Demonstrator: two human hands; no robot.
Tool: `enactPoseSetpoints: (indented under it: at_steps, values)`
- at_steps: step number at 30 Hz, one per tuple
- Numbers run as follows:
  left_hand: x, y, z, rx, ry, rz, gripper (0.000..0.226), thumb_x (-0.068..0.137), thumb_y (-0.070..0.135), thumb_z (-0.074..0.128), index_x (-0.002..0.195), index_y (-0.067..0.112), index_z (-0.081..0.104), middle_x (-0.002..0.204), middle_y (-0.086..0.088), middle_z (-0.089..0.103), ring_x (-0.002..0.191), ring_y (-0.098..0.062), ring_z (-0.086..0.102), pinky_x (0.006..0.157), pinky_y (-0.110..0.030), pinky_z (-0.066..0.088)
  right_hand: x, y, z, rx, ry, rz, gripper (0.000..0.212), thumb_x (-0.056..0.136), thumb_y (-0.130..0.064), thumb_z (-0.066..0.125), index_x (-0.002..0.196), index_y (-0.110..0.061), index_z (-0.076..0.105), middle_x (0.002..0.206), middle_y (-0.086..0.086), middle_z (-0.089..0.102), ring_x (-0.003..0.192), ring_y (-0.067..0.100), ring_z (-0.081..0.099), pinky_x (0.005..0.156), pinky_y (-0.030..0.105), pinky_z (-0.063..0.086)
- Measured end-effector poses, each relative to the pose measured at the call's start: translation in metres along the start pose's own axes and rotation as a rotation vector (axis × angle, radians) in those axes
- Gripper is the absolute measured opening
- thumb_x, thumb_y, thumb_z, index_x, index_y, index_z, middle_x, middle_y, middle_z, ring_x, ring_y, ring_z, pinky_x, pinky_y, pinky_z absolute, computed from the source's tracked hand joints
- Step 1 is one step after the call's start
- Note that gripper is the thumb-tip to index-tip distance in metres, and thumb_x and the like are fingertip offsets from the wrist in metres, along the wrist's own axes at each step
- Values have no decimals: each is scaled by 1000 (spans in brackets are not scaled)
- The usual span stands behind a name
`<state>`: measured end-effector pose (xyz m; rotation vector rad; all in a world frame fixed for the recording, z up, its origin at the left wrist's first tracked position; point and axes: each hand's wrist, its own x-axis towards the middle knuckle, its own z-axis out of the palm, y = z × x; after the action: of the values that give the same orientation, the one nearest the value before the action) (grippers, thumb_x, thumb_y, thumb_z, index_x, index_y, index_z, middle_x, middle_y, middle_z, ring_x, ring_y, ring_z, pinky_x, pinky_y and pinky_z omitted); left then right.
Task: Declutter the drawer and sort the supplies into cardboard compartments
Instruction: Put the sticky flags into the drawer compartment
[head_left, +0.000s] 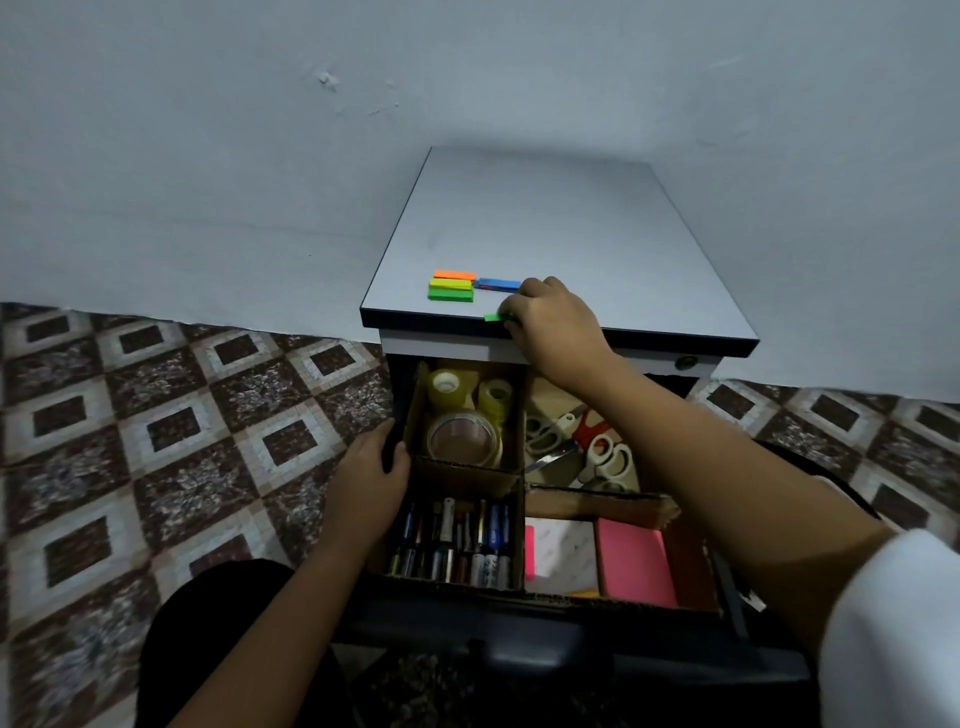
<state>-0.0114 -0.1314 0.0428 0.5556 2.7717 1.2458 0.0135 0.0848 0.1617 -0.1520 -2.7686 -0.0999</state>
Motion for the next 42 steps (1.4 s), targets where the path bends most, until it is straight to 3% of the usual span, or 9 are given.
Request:
enactPoseSetpoints:
  at_steps: [4,6,9,12,15,18,25,30,42]
  values:
    - [0,0,-1,-1,-10,-3,44,97,24,46,139,9,43,137,-11,50,124,-24,47,97,-32,39,-8,0,-4,117,74,51,27,96,-18,46,114,-8,64,110,11,61,101,25,53,81,35,47]
    - [-1,1,-1,7,-11,-4,44,97,24,46,139,9,43,137,-11,50,125,-24,46,97,-33,39,-15,-3,-10,379,102,200,23,94,-18,52,110,-9,67,102,4,63,92,17,56,73,21,47]
    - [-1,3,-1,8,-7,-3,43,97,22,46,138,8,43,137,-12,50,127,-25,44,100,-35,38,-35,-12,-22,918,-14,516,18,90,-18,60,104,-11,69,96,-3,65,81,3,54,59,7,40]
    - [-2,5,-2,15,1,-1,43,97,22,46,138,8,44,137,-13,50,127,-26,44,100,-36,38,-71,-15,-21,1097,-151,633,10,88,-16,62,94,-13,69,80,-9,61,69,-1,52,54,9,37]
    - [-2,5,-2,32,0,-4,43,97,23,46,138,8,45,135,-13,51,124,-27,47,98,-36,39,-108,-15,-8,1122,-256,692,11,87,-12,63,78,-11,68,72,-9,60,66,1,54,56,15,44]
    - [-2,3,-2,40,-4,8,42,97,23,46,136,9,46,133,-14,52,121,-27,49,95,-35,40,-138,-15,7,1077,-395,748,16,88,-5,61,85,10,66,67,1,59,61,7,53,60,24,48]
    - [-1,4,-2,56,-4,5,42,97,23,46,136,8,46,133,-14,53,122,-28,49,96,-34,40,-171,-17,37,872,-614,724,24,84,-2,62,63,-13,61,51,-1,54,31,-4,44,39,9,34]
    - [-1,3,-1,64,2,9,43,97,24,46,137,8,47,133,-14,53,122,-27,49,96,-34,40,-170,-27,50,918,-667,725,5,83,-1,65,86,-4,64,55,2,56,32,-4,48,39,10,38]
    - [-1,5,-2,61,5,8,43,97,23,46,137,7,46,135,-15,52,125,-27,47,101,-34,38,-166,-32,68,872,-624,739,13,83,-4,64,71,-9,63,55,1,59,33,-4,49,40,10,40]
